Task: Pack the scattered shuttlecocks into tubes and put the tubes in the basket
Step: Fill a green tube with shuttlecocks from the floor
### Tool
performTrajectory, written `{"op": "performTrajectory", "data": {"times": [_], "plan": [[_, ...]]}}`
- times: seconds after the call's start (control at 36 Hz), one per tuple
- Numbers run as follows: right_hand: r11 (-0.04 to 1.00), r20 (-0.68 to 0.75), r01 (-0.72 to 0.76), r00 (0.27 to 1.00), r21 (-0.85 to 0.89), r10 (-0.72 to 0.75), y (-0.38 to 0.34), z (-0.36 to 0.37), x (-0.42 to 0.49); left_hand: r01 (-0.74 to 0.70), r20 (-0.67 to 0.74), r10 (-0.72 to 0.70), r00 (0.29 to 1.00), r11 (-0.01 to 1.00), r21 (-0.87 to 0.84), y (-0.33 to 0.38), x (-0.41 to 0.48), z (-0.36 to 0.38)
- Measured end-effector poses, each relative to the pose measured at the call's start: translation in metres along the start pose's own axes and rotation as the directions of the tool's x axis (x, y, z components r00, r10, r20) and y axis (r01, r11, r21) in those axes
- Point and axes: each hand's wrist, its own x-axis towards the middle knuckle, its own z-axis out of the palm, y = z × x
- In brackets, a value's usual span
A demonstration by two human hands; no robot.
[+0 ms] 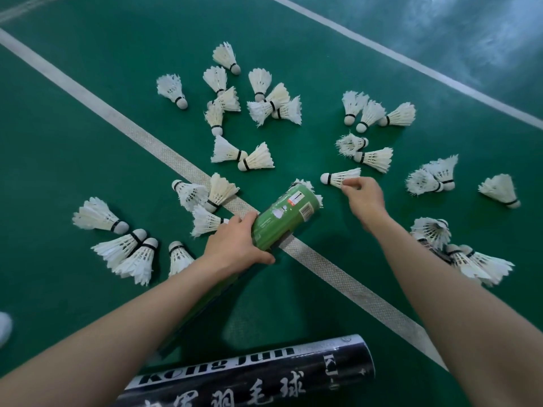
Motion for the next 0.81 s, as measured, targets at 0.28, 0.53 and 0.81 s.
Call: {"op": "performTrajectory", "data": {"times": [0.28, 0.53, 0.81], "plan": [[0.972, 0.138, 0.235, 0.962, 0.016, -0.235, -0.013, -0.018, -0.095, -0.03, -0.034, 0.03, 0.999, 1.0, 0.006, -0.008, -0.042, -0.002], [0.941, 0.131, 0.219, 0.957, 0.257, -0.258, -0.062, -0.007, -0.158, -0.045, -0.149, 0.05, 0.988, 0.998, 0.039, -0.024, -0.092, -0.016], [0.917, 0.327, 0.118, 0.91, 0.382, -0.253, -0.069, 0.053, -0.195, -0.036, -0.245, 0.019, 0.969, 0.997, -0.066, -0.073, -0.108, -0.006]]}}
